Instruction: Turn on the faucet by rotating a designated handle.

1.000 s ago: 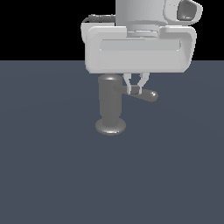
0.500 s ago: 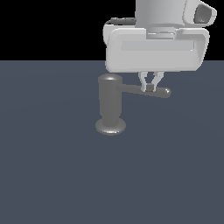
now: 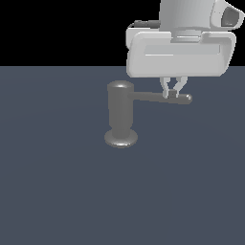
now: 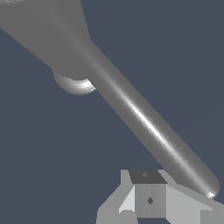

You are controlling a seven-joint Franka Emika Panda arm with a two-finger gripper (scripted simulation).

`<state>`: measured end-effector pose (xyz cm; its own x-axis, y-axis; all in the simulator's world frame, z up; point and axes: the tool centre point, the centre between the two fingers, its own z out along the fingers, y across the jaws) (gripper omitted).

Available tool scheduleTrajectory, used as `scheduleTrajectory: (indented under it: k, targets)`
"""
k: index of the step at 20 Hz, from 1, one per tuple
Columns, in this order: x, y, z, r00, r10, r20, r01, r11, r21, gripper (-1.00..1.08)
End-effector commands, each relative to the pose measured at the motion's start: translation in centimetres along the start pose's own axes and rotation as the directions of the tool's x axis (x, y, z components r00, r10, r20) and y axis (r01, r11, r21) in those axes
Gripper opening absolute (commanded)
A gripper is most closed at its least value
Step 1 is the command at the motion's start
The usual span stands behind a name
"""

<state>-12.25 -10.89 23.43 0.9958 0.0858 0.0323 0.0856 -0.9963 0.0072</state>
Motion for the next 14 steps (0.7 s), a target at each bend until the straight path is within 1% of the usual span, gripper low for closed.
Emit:
scheduleTrajectory:
  k: [1, 14]
  targets:
    - [0.9, 0.5, 0.3, 1.000, -0.003, 0.001, 0.003, 1.000, -0.001, -1.00]
    - [4.0, 3.5, 0.7, 1.000, 0.006, 0.010, -0.006, 1.000, 0.001, -1.00]
